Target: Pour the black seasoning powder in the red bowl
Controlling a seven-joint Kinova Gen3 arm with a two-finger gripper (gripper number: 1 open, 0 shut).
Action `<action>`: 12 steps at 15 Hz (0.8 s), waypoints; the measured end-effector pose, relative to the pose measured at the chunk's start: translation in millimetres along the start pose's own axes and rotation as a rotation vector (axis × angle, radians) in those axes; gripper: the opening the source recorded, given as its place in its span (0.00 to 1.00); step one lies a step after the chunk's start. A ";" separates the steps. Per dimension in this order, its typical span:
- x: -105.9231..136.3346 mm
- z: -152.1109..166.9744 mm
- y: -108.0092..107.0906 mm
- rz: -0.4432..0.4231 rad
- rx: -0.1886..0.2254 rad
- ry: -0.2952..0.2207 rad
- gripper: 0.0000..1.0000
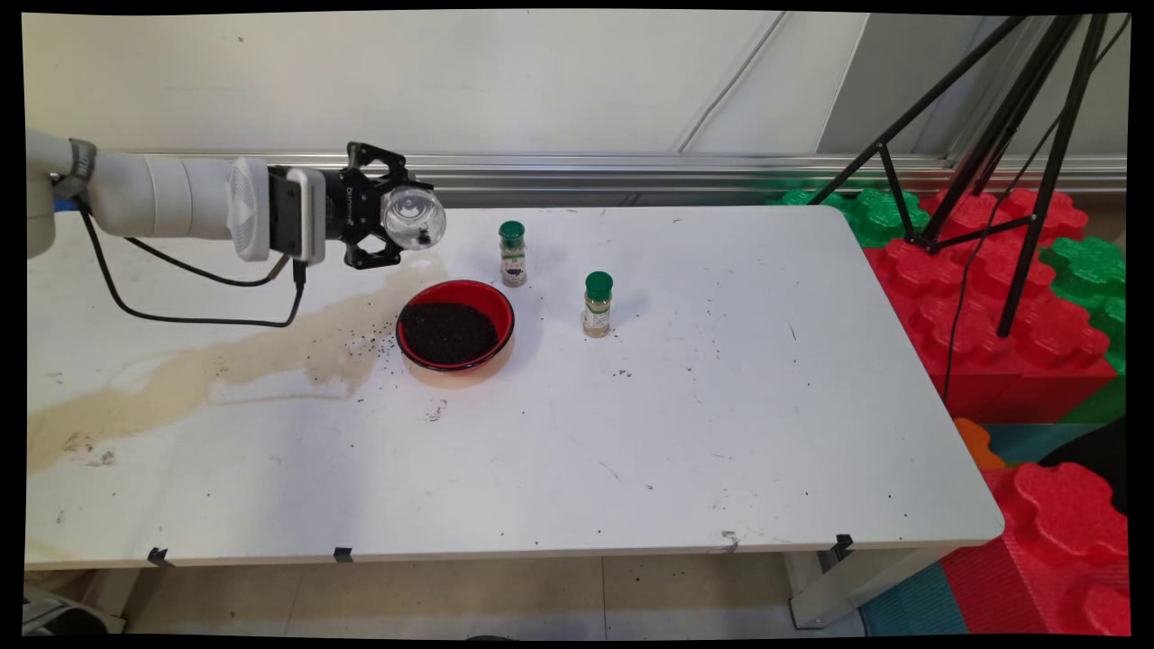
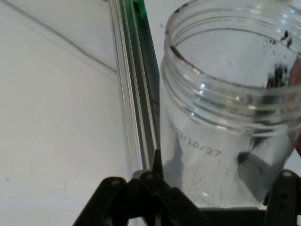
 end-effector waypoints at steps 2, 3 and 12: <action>0.1 -1.4 -4.5 -0.081 -0.007 0.004 0.00; -0.2 -2.4 -7.0 -0.123 -0.011 0.005 0.00; -3.9 -11.9 -22.7 -0.440 -0.050 0.025 0.00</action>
